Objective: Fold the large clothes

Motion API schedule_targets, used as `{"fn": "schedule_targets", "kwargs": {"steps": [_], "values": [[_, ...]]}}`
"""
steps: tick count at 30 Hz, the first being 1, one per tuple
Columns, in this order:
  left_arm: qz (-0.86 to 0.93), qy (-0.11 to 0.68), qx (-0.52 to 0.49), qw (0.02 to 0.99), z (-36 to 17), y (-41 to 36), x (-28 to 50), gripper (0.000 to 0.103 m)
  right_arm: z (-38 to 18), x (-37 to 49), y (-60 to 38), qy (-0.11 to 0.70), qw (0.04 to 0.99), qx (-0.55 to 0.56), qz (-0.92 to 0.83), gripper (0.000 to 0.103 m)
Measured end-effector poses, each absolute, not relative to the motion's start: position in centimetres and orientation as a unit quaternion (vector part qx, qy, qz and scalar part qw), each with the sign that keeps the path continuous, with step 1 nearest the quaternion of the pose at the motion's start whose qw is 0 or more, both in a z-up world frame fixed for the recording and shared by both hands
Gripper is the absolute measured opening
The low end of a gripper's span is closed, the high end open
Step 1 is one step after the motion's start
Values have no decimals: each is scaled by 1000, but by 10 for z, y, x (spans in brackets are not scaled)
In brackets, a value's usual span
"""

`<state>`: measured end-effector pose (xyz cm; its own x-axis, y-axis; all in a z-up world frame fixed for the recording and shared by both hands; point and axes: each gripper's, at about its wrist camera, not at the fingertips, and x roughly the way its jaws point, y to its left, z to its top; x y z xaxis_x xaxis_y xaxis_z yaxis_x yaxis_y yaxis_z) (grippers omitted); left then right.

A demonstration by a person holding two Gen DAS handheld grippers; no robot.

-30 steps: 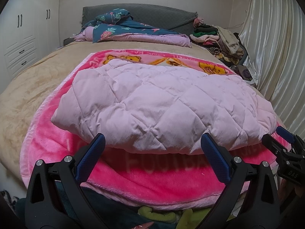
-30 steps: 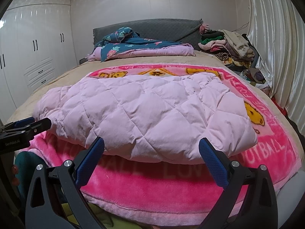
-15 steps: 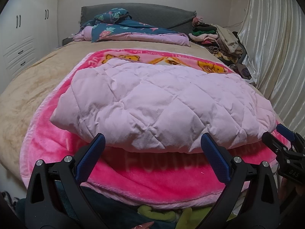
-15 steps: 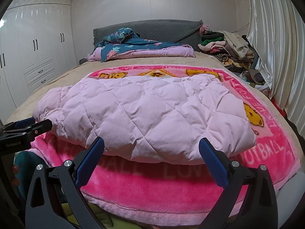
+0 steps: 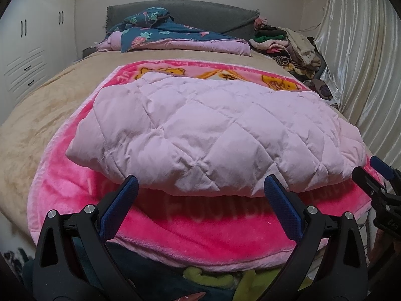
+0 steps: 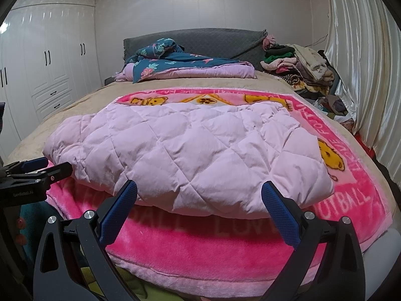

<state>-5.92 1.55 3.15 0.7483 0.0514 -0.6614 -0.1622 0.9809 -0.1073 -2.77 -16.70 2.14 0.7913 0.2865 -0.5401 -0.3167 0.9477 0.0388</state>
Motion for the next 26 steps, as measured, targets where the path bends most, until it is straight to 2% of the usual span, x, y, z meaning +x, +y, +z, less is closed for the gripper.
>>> {"fn": "schedule_targets", "kwargs": {"steps": [10,15,21,26], "values": [[66,355,-77,929,31,17,-59,94,29,-30,-181,265,954,-14,137,99],[59,338,-79,936,37,13,-52,94,37,-34,-220,242,965,33,94,99],[79,347,-124,926,34,51,-33,94,19,-21,-344,269,956,90,-77,99],[150,348,-167,910,37,128,-17,94,-33,-21,-494,318,897,126,-280,99]]}}
